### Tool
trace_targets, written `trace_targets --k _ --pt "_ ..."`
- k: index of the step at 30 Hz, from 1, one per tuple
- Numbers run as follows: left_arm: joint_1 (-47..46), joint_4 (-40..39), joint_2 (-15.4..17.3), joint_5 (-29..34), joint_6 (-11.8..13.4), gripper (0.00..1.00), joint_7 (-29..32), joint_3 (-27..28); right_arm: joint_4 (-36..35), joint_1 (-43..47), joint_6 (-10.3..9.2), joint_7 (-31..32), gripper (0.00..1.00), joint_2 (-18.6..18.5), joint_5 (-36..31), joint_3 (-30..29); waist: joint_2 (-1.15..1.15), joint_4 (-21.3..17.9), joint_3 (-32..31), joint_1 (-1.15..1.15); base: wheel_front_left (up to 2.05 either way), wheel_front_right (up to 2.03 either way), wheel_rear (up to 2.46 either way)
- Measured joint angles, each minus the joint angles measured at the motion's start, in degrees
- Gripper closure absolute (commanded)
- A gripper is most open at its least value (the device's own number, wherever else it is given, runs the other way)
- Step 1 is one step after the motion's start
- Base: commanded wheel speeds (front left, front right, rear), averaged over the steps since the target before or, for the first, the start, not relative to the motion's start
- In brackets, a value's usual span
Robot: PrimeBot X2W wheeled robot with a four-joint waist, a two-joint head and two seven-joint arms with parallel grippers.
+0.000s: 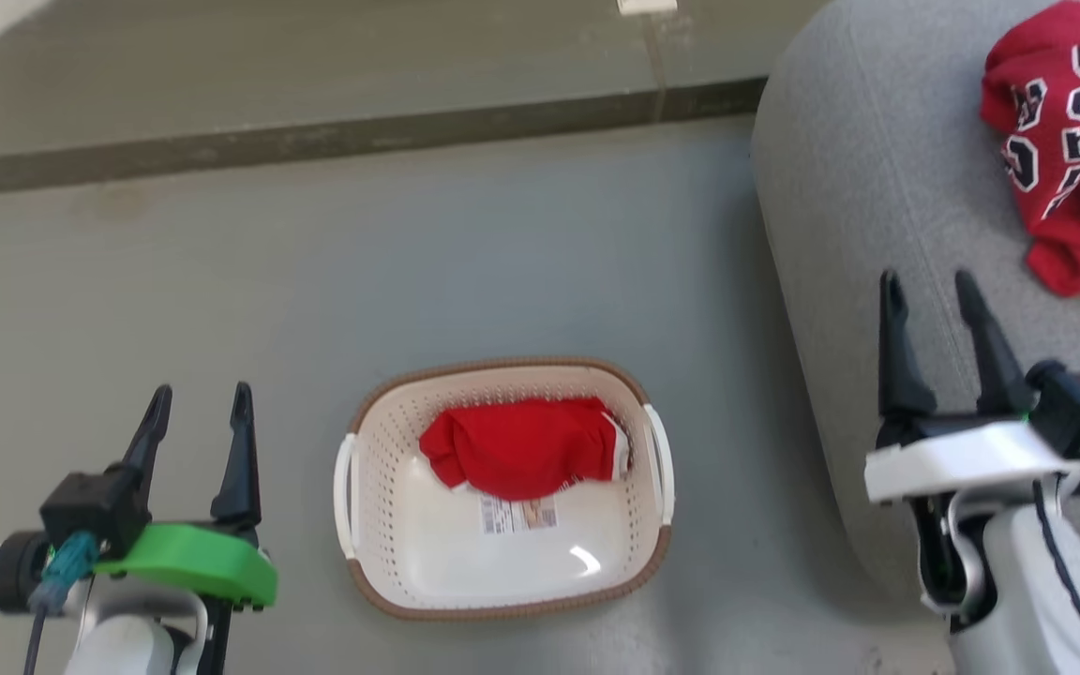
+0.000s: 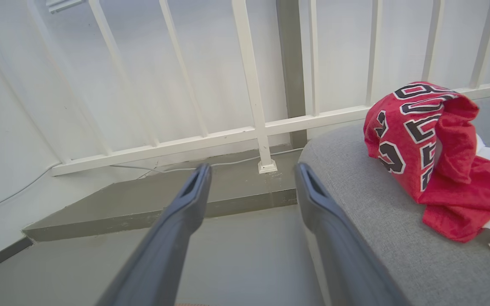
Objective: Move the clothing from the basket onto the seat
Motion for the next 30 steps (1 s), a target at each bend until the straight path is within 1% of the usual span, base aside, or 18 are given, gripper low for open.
trace_targets --k 4,8,15,20,25,27,30 --pt "-4.04 2.67 0.18 0.53 -1.59 0.00 1.63 -2.05 -1.20 -4.09 -0.02 0.00 0.00 -0.01 0.01 -0.80 0.00 -0.74 3.59 0.00 0.00 0.00 0.00" --pt "-6.94 5.28 0.14 2.55 -2.77 0.00 3.32 -4.11 -1.63 -7.51 -0.03 -0.01 0.00 0.00 0.01 -0.76 0.00 -1.58 6.60 0.00 0.00 0.00 0.00" --pt "-12.19 10.21 -0.20 3.99 -4.43 0.00 5.56 -7.56 -3.37 -14.59 0.00 -0.01 0.00 0.00 0.00 0.54 0.00 -3.58 12.00 0.00 0.00 0.00 0.00" --pt "-15.83 13.78 -0.81 6.61 -5.80 0.00 7.10 -10.37 -4.72 -18.90 0.00 -0.01 0.00 -0.04 0.00 0.29 0.00 -5.26 15.96 0.01 0.00 0.00 0.00" --pt "-19.56 16.71 -0.81 7.62 -6.46 0.00 8.36 -11.49 -6.06 -23.61 0.03 -0.03 0.00 -0.07 0.00 0.13 0.00 -6.95 19.96 0.01 0.00 0.00 0.00" --pt "-21.40 17.97 -0.49 9.61 -7.27 0.00 9.20 -12.68 -6.57 -25.34 0.03 -0.07 0.00 -0.07 0.01 0.11 0.00 -7.60 21.60 0.01 0.00 0.00 0.00" --pt "-23.02 19.13 -0.46 10.61 -7.83 0.00 9.82 -13.37 -6.91 -26.91 0.04 -0.07 0.00 -0.08 0.08 0.08 0.00 -8.25 23.25 0.01 0.00 0.00 0.00"
